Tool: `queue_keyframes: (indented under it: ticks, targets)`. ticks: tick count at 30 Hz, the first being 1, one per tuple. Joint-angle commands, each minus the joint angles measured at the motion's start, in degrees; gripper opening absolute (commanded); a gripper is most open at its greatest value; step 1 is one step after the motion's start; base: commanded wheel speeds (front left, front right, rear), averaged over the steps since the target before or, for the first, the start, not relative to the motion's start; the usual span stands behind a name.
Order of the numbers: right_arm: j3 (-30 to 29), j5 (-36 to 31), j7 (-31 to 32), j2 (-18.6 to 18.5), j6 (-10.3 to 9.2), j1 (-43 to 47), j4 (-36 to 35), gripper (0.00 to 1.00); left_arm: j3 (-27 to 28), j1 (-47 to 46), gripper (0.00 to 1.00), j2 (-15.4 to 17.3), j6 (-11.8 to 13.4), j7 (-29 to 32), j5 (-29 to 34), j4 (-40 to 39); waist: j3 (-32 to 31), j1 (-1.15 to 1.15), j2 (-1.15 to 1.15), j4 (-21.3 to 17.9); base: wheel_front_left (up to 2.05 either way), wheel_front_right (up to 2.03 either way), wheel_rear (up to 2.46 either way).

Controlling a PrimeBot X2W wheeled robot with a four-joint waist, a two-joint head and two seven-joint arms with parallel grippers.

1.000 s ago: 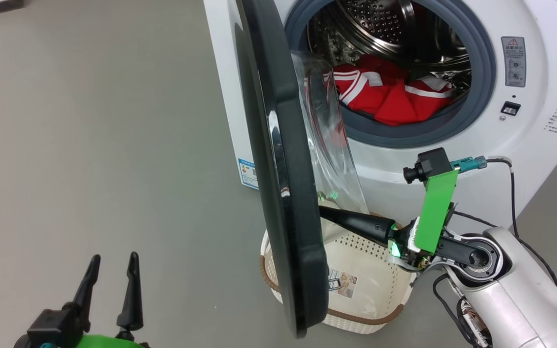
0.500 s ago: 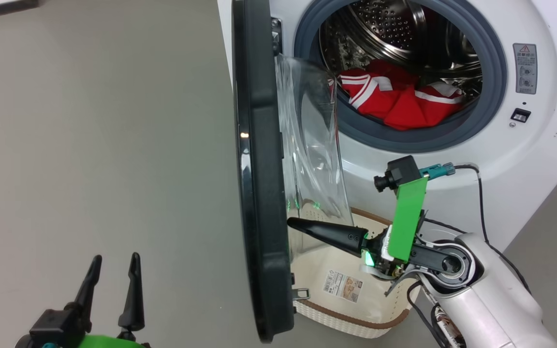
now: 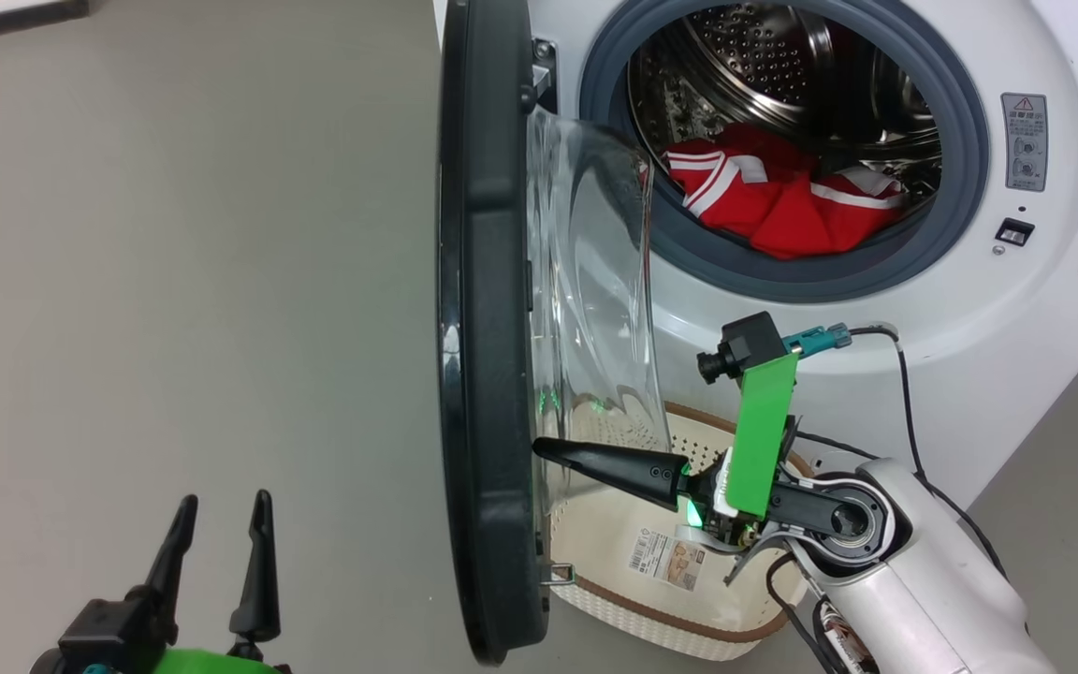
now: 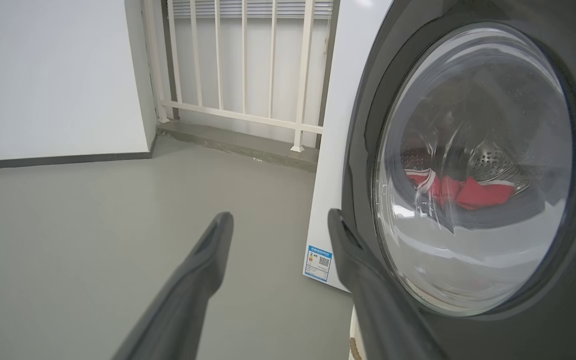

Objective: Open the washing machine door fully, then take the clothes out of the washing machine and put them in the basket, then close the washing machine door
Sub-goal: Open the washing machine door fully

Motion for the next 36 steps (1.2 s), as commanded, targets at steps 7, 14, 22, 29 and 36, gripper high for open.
queue_keyframes:
  ticks: [7, 14, 22, 29, 36]
  targets:
    - [0.5, -0.6, 0.7, 2.1, 0.09, -0.5, -1.4, 0.00, 1.4, -0.6, 1.00, 1.5, 0.8, -0.3, -0.7, -1.2, -0.3, 0.00, 0.00, -0.5, 0.00, 0.00, 0.00]
    - [-0.3, -1.7, -0.3, 2.2, 0.09, -0.2, -1.6, 0.00, 1.1, -0.4, 1.00, 1.8, 1.1, -0.2, -0.9, -1.4, -0.7, 0.00, 0.00, -1.0, 0.00, 0.00, 0.00]
    - [-1.6, -2.9, -1.7, 1.1, 0.09, 0.7, -3.7, 0.80, 1.1, 0.0, 1.00, 2.0, 1.6, -0.2, -1.3, -1.7, -1.0, 0.00, 0.00, -2.4, 0.00, 0.00, 0.00]
    - [-3.3, -4.2, -4.1, -0.5, 0.09, 2.5, -7.5, 1.00, 1.2, 0.2, 1.00, 2.2, 1.8, -0.3, -1.7, -1.9, -1.4, 0.00, 0.00, -3.4, 0.00, 0.00, 0.00]
    - [-5.8, -11.1, -13.9, -3.3, 0.09, 5.6, -15.1, 1.00, 1.4, 0.5, 1.00, 2.3, 2.0, -0.3, -2.4, -2.7, -1.3, 0.00, 0.00, -5.0, 0.00, 0.00, 0.00]
